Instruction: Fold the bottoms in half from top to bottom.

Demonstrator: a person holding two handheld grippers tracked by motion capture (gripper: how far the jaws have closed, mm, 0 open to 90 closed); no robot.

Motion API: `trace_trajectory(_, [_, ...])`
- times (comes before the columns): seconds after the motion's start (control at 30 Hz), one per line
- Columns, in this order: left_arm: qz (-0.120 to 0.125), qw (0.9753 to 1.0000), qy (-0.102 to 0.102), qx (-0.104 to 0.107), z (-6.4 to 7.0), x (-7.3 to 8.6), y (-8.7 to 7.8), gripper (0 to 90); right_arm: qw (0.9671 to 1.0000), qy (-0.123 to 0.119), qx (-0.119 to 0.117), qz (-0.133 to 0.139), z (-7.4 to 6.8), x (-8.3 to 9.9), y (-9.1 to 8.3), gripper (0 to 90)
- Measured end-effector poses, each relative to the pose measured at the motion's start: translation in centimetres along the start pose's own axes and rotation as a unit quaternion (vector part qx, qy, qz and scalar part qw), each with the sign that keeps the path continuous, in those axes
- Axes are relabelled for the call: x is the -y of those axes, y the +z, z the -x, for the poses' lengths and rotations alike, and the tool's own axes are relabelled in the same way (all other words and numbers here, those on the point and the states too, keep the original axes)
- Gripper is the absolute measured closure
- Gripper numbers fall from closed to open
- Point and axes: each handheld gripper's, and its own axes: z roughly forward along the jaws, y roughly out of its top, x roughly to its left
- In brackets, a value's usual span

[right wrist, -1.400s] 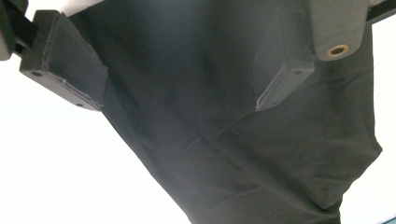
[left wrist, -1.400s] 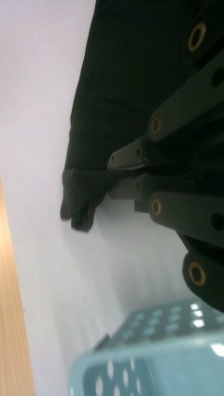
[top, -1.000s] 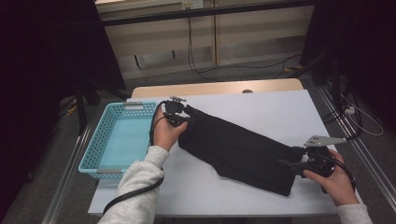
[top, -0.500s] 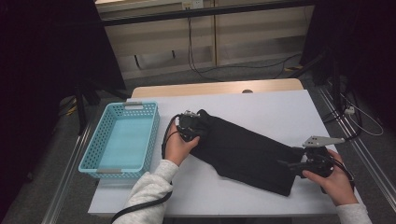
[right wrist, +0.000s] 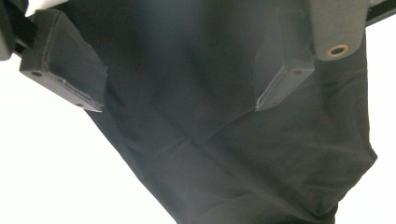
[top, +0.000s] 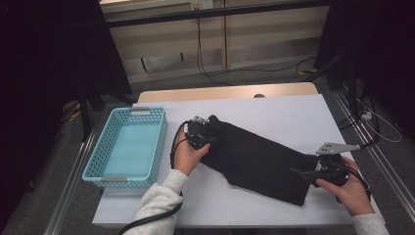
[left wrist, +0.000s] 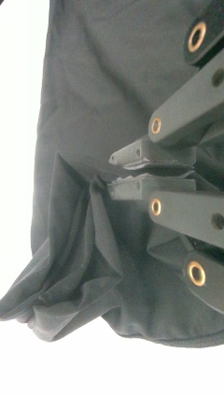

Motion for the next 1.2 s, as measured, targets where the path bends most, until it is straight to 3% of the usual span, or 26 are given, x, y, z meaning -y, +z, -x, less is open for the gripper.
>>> trace_trajectory(0.37, [0.031, 0.9993, 0.01, 0.021, 1.0, 0.1, -0.7, 86.2, 1.0, 0.001, 0.0, -0.001, -0.1, 0.0, 0.1, 18.8])
trace_trajectory(0.4, [0.023, 0.9993, 0.014, 0.025, 1.0, 0.1, -0.6, 86.2, 1.0, 0.002, 0.0, -0.002, -0.1, 0.0, 0.1, 18.8])
trace_trajectory(0.5, [0.031, 0.9993, 0.007, 0.022, 1.0, 0.4, -0.3, 86.2, 1.0, 0.001, 0.001, -0.004, -0.1, 0.0, 0.1, 18.8])
trace_trajectory(0.97, [0.019, 0.999, 0.028, 0.03, 2.3, 1.1, 1.4, 86.2, 0.9999, -0.003, 0.001, -0.01, -0.2, 0.1, 0.3, 18.8])
trace_trajectory(1.2, [0.016, 0.9989, 0.03, 0.033, 2.6, 1.6, 2.0, 85.9, 0.9999, -0.005, -0.001, -0.011, -0.2, 0.0, 0.5, 18.8])
